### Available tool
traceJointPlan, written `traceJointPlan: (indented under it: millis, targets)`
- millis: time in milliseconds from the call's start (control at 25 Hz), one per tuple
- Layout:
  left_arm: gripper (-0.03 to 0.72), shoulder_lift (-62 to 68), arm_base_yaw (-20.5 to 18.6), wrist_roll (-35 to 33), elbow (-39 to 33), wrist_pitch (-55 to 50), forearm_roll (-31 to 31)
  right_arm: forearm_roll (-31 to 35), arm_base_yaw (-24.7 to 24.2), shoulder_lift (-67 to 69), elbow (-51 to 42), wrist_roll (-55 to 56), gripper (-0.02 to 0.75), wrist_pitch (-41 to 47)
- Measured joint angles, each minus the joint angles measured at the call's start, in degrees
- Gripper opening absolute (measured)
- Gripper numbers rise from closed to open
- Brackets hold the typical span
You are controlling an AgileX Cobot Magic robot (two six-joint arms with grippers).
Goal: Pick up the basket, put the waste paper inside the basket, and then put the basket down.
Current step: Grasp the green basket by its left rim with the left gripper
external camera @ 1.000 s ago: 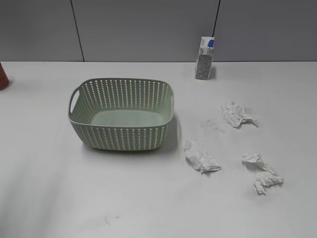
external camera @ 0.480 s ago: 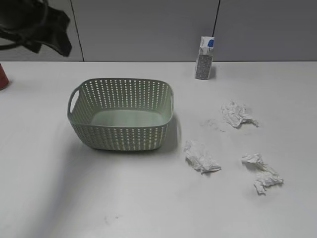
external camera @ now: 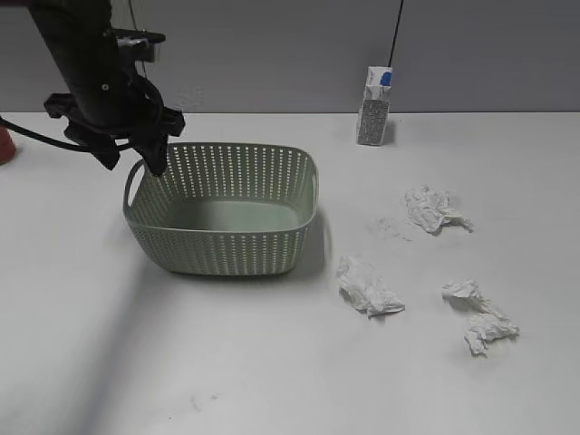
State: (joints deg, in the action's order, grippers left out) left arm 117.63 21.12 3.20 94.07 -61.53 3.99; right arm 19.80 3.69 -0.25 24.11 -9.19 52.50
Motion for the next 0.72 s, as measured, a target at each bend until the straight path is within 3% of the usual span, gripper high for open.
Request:
traceJointPlan:
  millis: [320, 520, 720]
  targets:
    - [0.51, 4.24, 0.0, 1.98, 0.23, -0.38, 0.05, 0.0, 0.0, 0.0, 0.0, 0.0, 0.564, 0.0]
    - [0.422, 4.36, 0.0, 2.51, 0.27, -0.18, 0.83, 0.0, 0.0, 0.0, 0.0, 0.0, 0.564, 0.0]
    - [0.393, 6.13, 0.0, 2.57, 0.45, -1.56, 3.46, 0.0, 0.0, 0.0, 0.0, 0.0, 0.564, -0.07]
